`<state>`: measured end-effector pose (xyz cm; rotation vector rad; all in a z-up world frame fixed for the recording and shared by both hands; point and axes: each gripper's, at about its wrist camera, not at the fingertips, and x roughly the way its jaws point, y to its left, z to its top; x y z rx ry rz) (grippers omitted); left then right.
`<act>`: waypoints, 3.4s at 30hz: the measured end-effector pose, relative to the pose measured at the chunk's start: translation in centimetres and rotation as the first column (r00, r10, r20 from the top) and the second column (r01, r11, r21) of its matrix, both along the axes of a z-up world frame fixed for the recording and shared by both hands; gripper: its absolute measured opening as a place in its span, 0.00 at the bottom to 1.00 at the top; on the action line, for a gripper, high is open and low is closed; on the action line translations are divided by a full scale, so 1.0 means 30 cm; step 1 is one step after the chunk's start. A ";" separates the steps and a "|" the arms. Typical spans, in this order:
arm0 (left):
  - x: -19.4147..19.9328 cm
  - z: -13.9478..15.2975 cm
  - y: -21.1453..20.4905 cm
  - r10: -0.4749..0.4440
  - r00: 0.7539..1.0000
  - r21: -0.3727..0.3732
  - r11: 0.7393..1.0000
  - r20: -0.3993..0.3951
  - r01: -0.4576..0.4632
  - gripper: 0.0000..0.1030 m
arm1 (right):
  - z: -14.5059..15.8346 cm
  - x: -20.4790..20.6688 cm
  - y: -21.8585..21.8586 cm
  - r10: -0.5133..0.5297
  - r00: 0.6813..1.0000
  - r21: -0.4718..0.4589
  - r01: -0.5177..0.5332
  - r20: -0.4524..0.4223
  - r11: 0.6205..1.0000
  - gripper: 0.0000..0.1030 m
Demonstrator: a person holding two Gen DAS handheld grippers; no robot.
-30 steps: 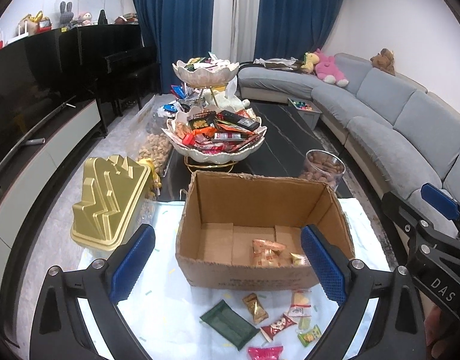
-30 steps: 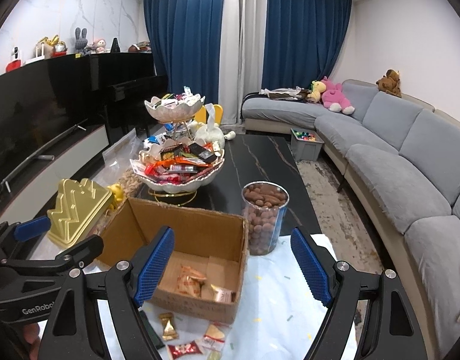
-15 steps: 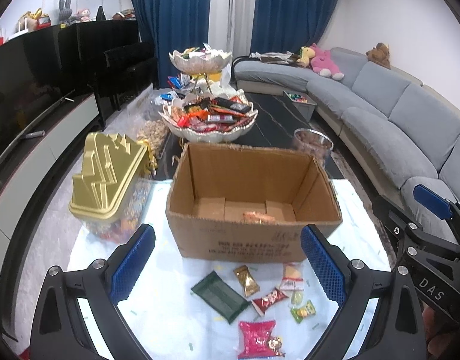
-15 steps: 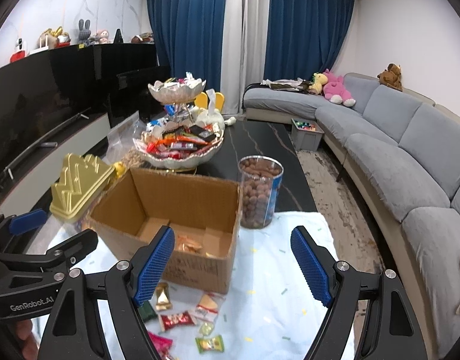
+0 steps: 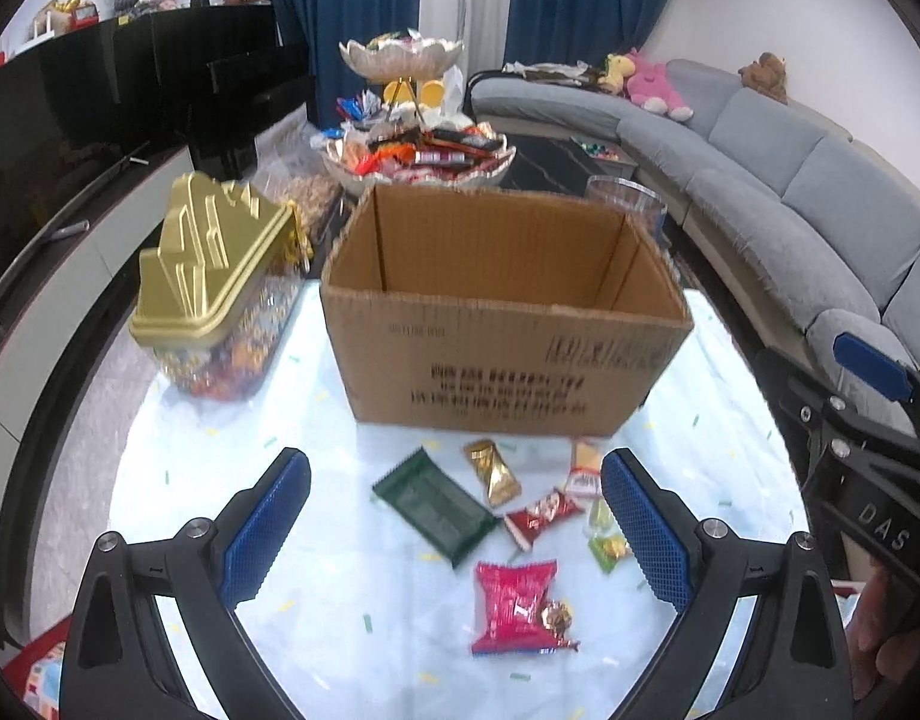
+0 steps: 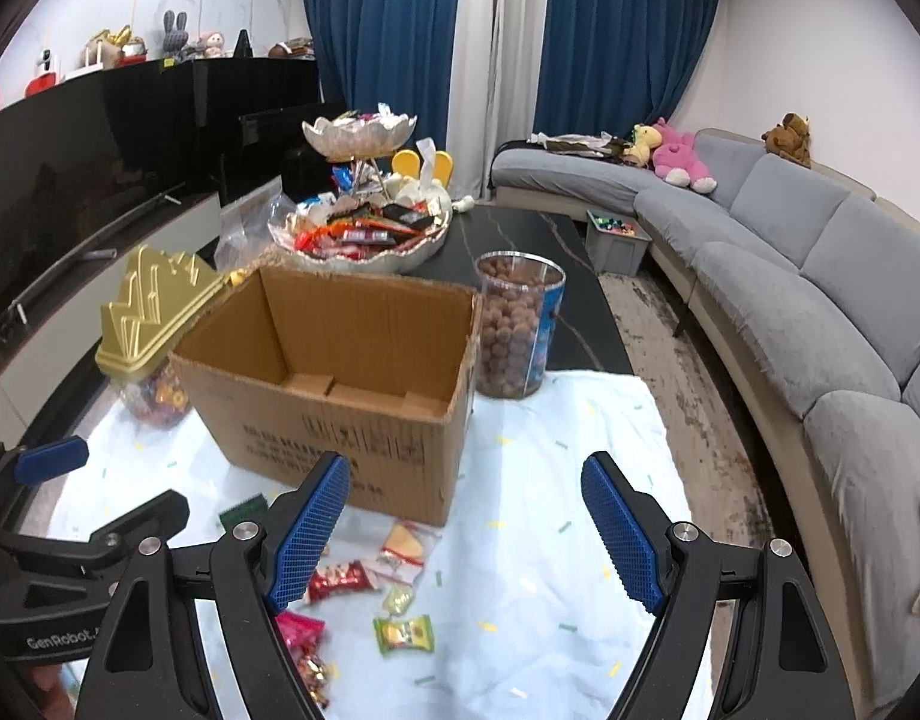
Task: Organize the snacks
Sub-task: 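Move both tools back toward the remaining snacks on the cloth, then grasp the pink packet with the left tool while the right tool grasps the yellow-green packet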
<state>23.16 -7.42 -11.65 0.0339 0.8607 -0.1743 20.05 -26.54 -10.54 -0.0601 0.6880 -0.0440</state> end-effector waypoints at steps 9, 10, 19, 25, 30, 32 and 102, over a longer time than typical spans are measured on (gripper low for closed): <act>-0.054 -0.113 -0.016 -0.011 0.997 0.024 1.000 -0.073 0.013 0.95 | -0.104 -0.026 -0.006 0.019 0.998 -0.010 -0.020 -0.064 1.000 0.78; -0.057 -0.123 -0.016 -0.011 0.997 0.025 1.000 -0.079 0.013 0.95 | -0.112 -0.027 -0.005 0.021 0.997 -0.010 -0.022 -0.070 1.000 0.78; -0.079 -0.202 -0.033 -0.021 0.990 0.035 0.999 -0.140 0.026 0.93 | -0.209 -0.038 -0.016 0.028 0.992 -0.006 -0.029 -0.127 1.000 0.78; -0.087 -0.260 -0.044 -0.031 0.984 0.042 0.998 -0.176 0.039 0.91 | -0.274 -0.041 -0.029 0.028 0.986 0.011 -0.026 -0.165 1.000 0.78; -0.090 -0.309 -0.048 -0.036 0.977 0.039 0.998 -0.210 0.045 0.85 | -0.315 -0.036 -0.029 0.034 0.981 0.021 -0.031 -0.190 0.999 0.78; -0.090 -0.328 -0.051 -0.039 0.974 0.037 0.998 -0.224 0.048 0.83 | -0.328 -0.035 -0.025 0.038 0.979 0.024 -0.033 -0.198 0.999 0.78; -0.074 -0.481 -0.022 -0.044 0.960 -0.029 0.999 -0.278 0.037 0.33 | -0.578 0.037 0.055 0.107 0.926 0.072 -0.087 -0.361 0.994 0.54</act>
